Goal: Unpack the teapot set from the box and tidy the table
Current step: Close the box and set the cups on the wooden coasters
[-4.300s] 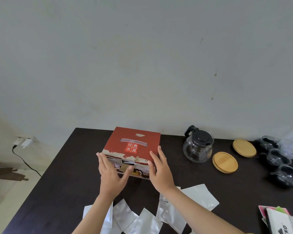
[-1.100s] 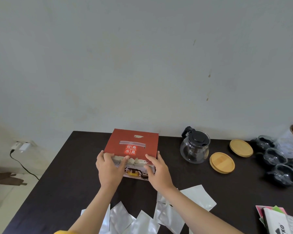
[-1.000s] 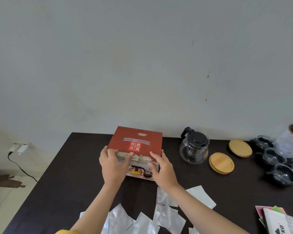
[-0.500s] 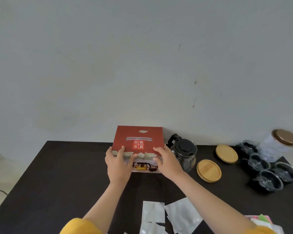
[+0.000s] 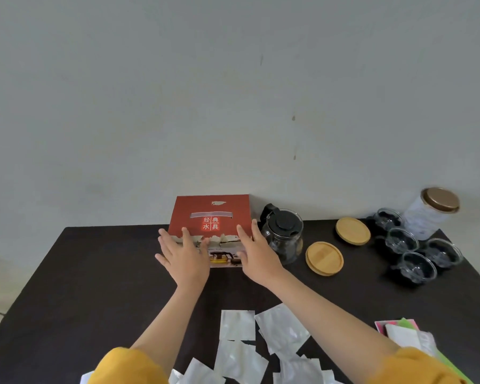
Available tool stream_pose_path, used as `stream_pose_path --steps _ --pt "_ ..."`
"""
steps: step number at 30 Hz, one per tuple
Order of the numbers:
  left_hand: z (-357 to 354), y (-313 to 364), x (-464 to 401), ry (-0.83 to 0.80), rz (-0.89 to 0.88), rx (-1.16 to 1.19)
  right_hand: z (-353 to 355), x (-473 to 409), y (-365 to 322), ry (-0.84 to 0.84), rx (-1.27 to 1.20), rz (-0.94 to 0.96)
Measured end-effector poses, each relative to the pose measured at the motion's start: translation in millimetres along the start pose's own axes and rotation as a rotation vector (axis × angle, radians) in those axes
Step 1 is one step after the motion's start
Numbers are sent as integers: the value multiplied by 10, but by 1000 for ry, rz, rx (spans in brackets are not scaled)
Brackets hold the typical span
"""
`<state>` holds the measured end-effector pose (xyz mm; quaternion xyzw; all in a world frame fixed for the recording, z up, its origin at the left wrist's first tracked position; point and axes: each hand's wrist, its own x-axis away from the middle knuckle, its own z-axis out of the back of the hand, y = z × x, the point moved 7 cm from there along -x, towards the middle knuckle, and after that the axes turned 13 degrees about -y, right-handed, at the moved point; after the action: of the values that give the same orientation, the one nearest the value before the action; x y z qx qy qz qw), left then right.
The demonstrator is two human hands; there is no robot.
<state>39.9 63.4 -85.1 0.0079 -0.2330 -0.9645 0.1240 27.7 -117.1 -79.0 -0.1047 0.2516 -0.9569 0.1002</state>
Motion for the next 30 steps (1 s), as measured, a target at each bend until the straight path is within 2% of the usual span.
stream_pose_path --steps 3,7,14,19,23,26,30 --pt "-87 201 287 25 -50 82 66 318 174 40 -78 62" --pt "-455 561 736 -46 -145 101 182 730 673 47 -92 56" --pt "-1371 1363 1518 -341 -291 20 559 1213 1737 66 -159 -137" --pt "-1955 1844 1852 -526 -295 -86 655 1237 2146 31 -175 -188" --pt "-2264 1977 1953 -484 -313 -241 640 1032 2299 -25 -164 -184" --pt "-2371 1961 1955 -451 -321 -284 592 805 2356 -104 -165 -217" --pt "-2407 1988 1940 -453 -302 -299 386 554 2383 -254 -32 -239"
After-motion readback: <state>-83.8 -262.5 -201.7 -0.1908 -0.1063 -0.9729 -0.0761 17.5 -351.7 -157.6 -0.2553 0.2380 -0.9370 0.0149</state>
